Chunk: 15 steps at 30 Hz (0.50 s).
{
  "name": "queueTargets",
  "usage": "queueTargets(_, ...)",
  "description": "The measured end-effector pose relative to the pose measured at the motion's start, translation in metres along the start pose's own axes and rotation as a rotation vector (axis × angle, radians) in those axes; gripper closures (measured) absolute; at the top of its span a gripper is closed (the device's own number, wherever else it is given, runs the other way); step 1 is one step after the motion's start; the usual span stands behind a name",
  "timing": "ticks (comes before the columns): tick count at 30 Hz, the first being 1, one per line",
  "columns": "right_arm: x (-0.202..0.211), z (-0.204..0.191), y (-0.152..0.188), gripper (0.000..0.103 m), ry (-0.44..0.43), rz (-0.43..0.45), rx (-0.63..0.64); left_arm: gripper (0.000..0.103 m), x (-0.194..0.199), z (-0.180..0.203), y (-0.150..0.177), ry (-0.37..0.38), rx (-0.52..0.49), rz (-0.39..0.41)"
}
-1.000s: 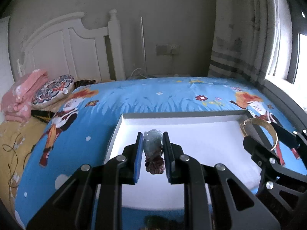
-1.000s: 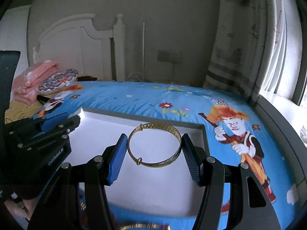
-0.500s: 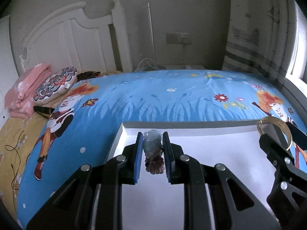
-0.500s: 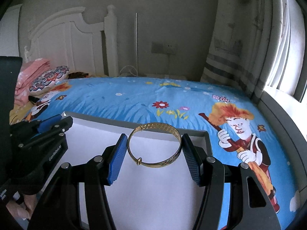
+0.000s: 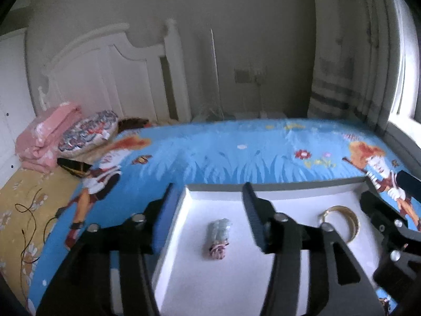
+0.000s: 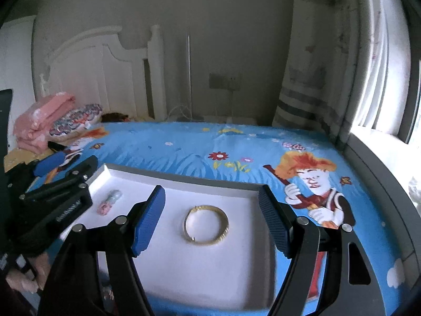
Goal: Organize jewelry
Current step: 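Carry both items into the white tray and open both tools, then move both tools back toward the remaining jewelry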
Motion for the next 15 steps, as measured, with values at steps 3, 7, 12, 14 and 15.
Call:
queueTargets(3,0.022,0.006,0.011,0.033,-0.018,0.012,0.009,0.032,0.028,-0.006,0.005,-0.011,0.020,0.054)
queueTargets(7,0.051,0.014,0.033,0.027,-0.036,0.025,0.014,0.021,0.059,-0.008,0.024,-0.001,0.045,0.075)
queueTargets(12,0.082,0.026,0.056,0.022,-0.040,0.058,0.025,0.015,0.091,-0.012,0.052,0.017,0.086,0.078)
queueTargets(14,0.090,0.029,0.065,0.020,-0.036,0.067,0.037,0.014,0.101,-0.012,0.061,0.023,0.095,0.082)
queueTargets(15,0.094,0.030,0.071,0.020,-0.036,0.068,0.045,0.012,0.103,-0.011,0.064,0.026,0.098,0.083)
Point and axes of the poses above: each gripper's, at about its wrist camera, not at the fingertips, and x roughly against the way its jaws point, z to its right, y to its underside, the point moved 7 cm from there along -x, roughly the way its jaws point, and after that the axes turned 14 degrees about -x, right-handed, at the moved point
